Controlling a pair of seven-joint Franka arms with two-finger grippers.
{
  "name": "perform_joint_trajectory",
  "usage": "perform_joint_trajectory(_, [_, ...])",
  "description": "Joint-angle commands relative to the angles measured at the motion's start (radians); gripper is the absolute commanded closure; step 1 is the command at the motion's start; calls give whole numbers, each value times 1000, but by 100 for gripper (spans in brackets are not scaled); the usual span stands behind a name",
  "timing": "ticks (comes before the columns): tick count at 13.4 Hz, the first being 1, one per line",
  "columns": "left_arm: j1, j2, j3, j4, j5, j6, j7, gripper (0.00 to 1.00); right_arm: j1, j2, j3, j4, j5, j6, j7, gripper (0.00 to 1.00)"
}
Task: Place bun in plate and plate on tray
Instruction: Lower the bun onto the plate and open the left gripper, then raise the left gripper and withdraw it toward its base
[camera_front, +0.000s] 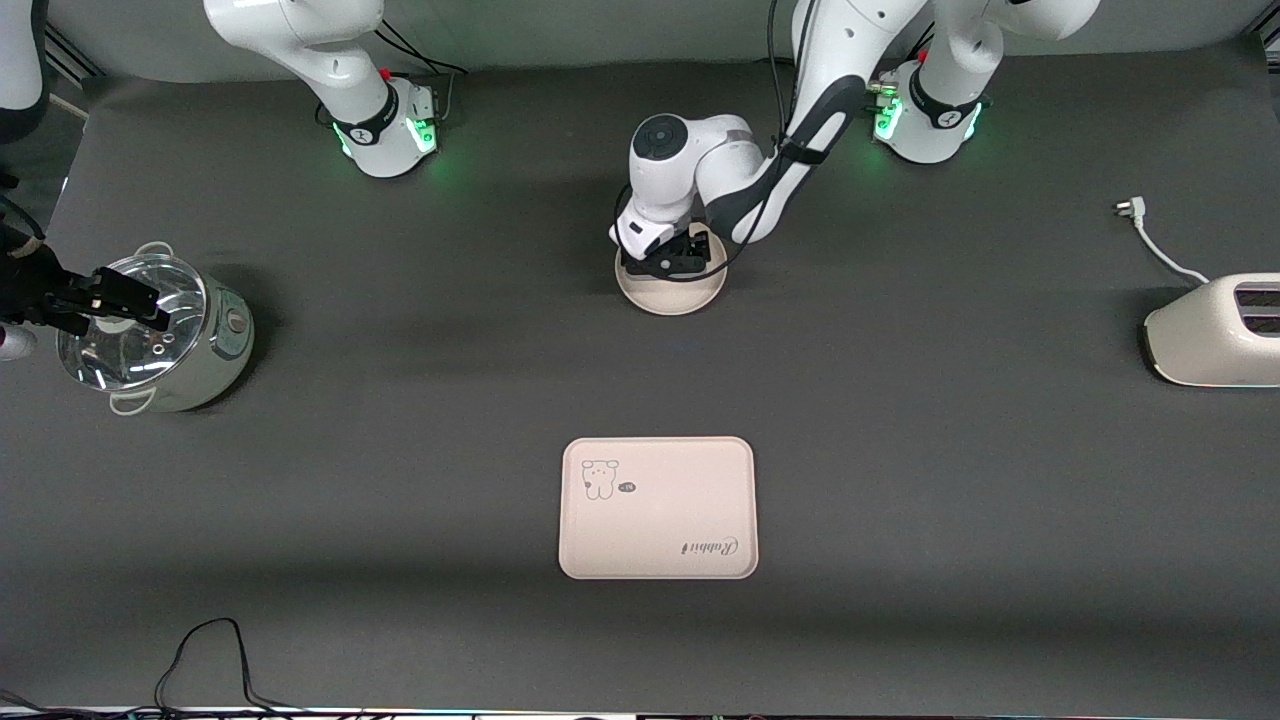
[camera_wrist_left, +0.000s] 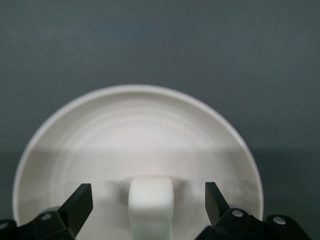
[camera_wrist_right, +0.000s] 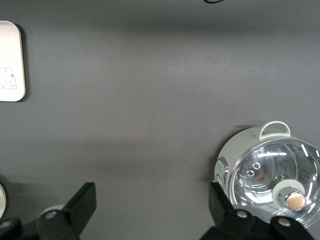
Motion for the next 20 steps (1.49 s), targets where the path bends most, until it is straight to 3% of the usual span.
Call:
perform_joint_trajectory(1, [18,-104,-1,5,-26,-91,46,0,2,-17,1,-12,4,1,5,0])
perform_joint_trajectory(5, [88,-213,31,102,-229,-299,363,0,3,-19,1,-10,4,-1,5,0])
perform_joint_trajectory(9, [124,-328,209,234,-390,-568,707,0,17,-29,7,-12,4,-10,18,0])
perform_joint_trajectory(14, [231,-476,399,280,-426,-734,1074,0,165,-60,12,-45,9,-16,213,0])
perform_joint_trajectory(18, [300,-570,481,308,-317,-867,1221,0,360,-65,27,-51,11,-15,465,0])
perform_joint_trajectory(20, [363,-616,493,288,-297,-886,1273,0,438,-59,85,-51,11,-15,576,0])
